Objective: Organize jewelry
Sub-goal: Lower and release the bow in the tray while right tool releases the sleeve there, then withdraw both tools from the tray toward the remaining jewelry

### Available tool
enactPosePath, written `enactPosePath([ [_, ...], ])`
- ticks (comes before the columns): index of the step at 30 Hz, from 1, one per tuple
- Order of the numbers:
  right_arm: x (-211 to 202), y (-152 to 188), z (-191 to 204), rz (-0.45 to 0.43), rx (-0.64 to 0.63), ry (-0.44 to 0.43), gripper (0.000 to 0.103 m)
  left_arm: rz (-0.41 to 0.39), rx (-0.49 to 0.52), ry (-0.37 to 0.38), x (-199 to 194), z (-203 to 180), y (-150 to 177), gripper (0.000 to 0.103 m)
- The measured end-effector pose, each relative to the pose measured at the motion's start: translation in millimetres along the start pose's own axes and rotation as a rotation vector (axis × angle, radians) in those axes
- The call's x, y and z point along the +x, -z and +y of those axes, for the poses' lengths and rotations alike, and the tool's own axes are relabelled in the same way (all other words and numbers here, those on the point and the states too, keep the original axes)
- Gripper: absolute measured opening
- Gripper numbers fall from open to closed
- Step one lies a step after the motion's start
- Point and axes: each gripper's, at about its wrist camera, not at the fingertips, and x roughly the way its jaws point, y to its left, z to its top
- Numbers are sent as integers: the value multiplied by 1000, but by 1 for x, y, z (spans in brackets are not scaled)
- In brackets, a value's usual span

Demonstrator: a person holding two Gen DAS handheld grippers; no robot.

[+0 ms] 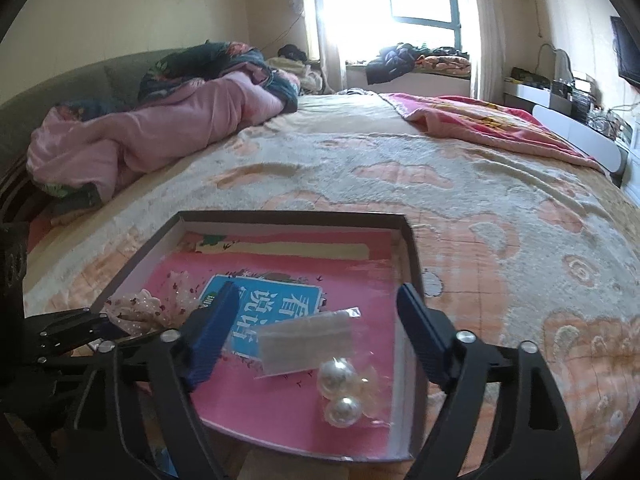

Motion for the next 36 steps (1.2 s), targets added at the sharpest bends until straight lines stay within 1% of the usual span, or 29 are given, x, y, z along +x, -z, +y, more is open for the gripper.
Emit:
enactPosePath([
  [1,-2,0,-1,-2,3,0,87,-6,-1,-1,-3,0,0,40],
  [3,-9,2,-3,-10,9,2,90,-16,-1,-4,-8,-2,0,52],
  [6,-17,5,-5,-19,12,8,94,-33,-4,-6,-17,-3,0,61],
  [7,-19,5,-5,-21,14,9,94,-36,-5,-7,-19,-4,0,64],
  [11,-30,8,-8,-31,20,16,95,-61,1,-22,-29,-6,0,83],
  [13,-36,10,-10,-35,23,17,95,-72,6,-27,-35,-7,1,85],
  [15,-42,12,-11,-42,24,21,95,-84,7,-36,-40,-8,0,92],
  [22,-62,15,-9,-64,18,12,95,-124,13,-56,-62,-10,5,92],
  [36,-96,24,11,-96,-6,-27,95,-169,7,-75,-94,-7,18,92],
])
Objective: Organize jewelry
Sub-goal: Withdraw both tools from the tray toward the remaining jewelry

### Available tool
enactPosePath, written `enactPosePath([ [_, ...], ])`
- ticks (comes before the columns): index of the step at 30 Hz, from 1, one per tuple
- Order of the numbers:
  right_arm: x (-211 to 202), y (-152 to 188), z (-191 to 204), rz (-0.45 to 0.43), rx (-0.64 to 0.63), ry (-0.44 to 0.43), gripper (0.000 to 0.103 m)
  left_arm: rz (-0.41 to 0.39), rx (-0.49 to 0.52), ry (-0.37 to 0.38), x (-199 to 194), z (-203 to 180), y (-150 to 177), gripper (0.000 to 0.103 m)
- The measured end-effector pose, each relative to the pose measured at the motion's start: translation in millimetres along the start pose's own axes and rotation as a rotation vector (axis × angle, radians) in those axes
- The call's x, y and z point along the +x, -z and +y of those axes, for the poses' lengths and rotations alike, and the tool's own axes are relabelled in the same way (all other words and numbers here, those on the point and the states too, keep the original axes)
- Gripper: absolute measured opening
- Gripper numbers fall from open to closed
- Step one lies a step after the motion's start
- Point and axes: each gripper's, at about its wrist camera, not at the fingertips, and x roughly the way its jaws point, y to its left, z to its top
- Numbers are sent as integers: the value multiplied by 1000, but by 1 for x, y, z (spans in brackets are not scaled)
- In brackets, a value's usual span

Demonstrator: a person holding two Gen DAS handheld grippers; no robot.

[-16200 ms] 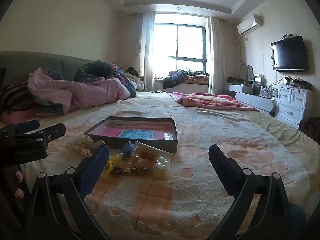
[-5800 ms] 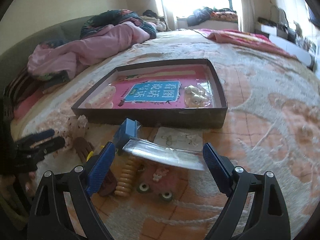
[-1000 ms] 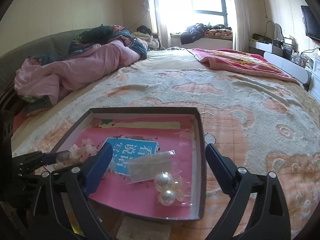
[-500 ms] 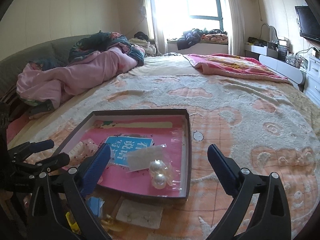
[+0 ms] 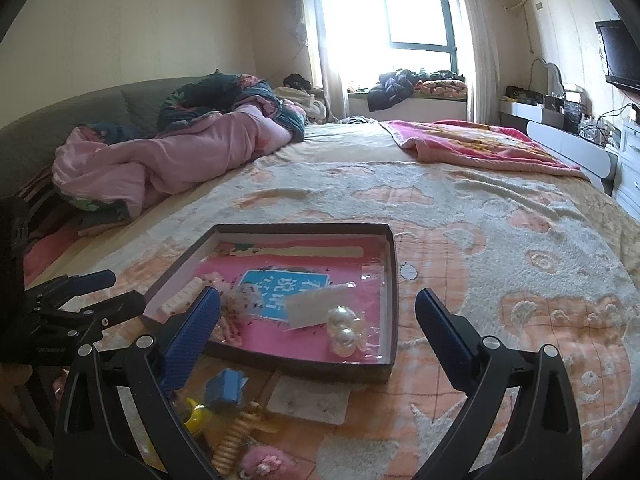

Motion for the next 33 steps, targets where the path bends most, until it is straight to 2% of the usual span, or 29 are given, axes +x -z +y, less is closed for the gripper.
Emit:
enactPosePath([
  [18,-22,20,22,12,-32,-32,95,-12,-12,-28,-24,11,16,92],
  [33,-34,46,33,60,-71,-49,95,12,-3,-41,-32,14,33,92],
])
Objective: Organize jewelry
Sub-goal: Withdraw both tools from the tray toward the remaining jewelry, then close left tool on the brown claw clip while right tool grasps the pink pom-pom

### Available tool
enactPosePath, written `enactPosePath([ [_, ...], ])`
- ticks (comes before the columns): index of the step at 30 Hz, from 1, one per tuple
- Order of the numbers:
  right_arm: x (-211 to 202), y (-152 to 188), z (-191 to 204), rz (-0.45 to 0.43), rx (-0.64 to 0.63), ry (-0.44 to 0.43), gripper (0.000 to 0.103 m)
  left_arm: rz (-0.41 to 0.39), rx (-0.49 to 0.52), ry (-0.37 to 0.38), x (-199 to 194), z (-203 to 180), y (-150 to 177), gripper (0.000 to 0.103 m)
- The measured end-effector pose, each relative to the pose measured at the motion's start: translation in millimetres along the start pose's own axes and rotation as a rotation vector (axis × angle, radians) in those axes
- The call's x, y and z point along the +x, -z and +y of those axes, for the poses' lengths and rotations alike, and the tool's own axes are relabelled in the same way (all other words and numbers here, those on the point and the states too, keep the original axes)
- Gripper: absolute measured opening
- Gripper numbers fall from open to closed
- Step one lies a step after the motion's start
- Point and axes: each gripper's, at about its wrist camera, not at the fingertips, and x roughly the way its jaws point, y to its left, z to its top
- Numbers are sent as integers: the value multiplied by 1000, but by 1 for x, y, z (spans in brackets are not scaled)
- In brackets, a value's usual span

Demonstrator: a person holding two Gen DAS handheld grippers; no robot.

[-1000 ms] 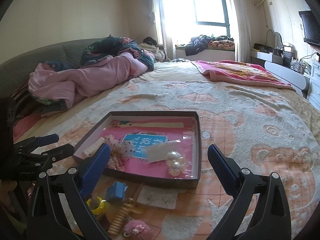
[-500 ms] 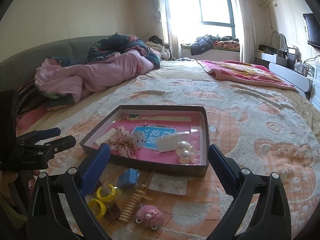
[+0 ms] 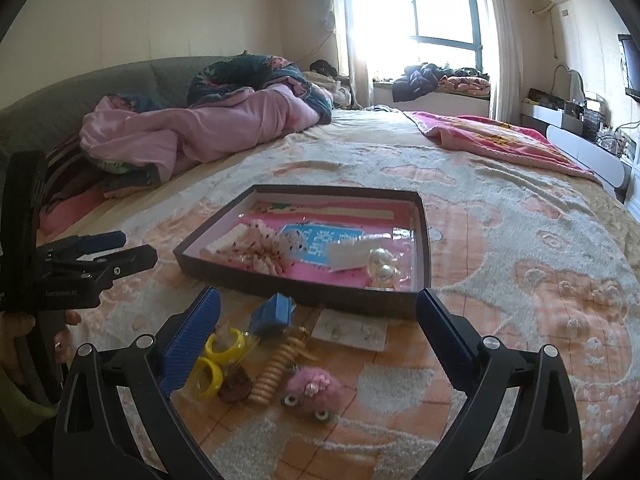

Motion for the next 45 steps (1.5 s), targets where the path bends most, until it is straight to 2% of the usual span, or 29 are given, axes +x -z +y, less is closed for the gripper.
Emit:
enactPosePath([
  [11,-5,16,1,24,1,-3,95,24,30,-10,0,-5,13,92],
  [19,-5,30,2,46,-7,4,95,71,37,-6,6,-9,26,92],
  [25,-3,39,1,66,1,5,95,131,17,44,16,-8,38,91],
  [29,0,43,1,77,-4,8,95,178,-20,90,27,-5,45,79],
  [33,4,46,0,90,-4,9,95,227,-69,146,37,-3,50,57],
  [37,8,49,0,98,-11,9,95,258,-120,187,45,0,53,51],
  [39,10,50,0,104,-13,10,94,264,-144,211,48,1,51,43],
  [45,21,53,-1,132,-19,7,86,281,-155,229,58,-3,51,40],
])
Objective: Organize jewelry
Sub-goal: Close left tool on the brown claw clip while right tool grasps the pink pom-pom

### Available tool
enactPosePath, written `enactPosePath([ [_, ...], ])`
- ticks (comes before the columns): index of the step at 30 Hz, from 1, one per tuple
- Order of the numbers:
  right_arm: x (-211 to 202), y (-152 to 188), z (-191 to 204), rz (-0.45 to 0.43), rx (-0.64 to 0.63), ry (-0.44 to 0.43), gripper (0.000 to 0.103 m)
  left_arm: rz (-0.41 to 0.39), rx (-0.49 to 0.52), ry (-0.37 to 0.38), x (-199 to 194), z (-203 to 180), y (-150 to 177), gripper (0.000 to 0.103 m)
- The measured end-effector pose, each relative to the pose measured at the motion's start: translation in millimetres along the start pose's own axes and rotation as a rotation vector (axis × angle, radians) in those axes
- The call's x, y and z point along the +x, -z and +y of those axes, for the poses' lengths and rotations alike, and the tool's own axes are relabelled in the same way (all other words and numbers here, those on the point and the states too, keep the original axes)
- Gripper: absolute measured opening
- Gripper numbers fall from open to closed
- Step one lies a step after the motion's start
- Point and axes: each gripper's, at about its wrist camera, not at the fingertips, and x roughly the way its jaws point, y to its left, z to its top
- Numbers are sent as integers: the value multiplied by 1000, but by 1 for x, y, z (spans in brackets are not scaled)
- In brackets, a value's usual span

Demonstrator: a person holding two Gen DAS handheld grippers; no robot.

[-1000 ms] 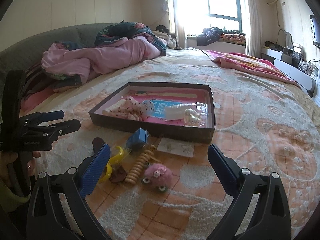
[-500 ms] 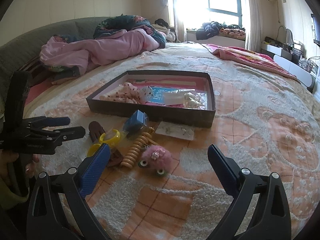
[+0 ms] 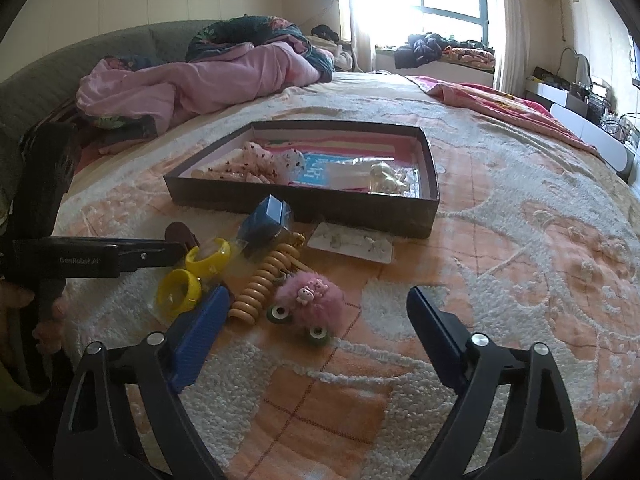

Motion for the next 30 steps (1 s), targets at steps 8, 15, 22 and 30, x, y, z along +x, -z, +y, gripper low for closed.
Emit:
enactPosePath([
  [8,16,2,-3,39,29,-16,80,8,-1,13,10,-3,-6,40],
  [15,28,0,-11,64,77,-39,62,1,-2,24,15,-7,-11,32],
  [22,29,2,-11,67,50,-16,48,-20,4,25,12,-8,-11,28],
  [30,25,4,-19,65,55,12,33,-42,17,16,2,-7,-8,25],
])
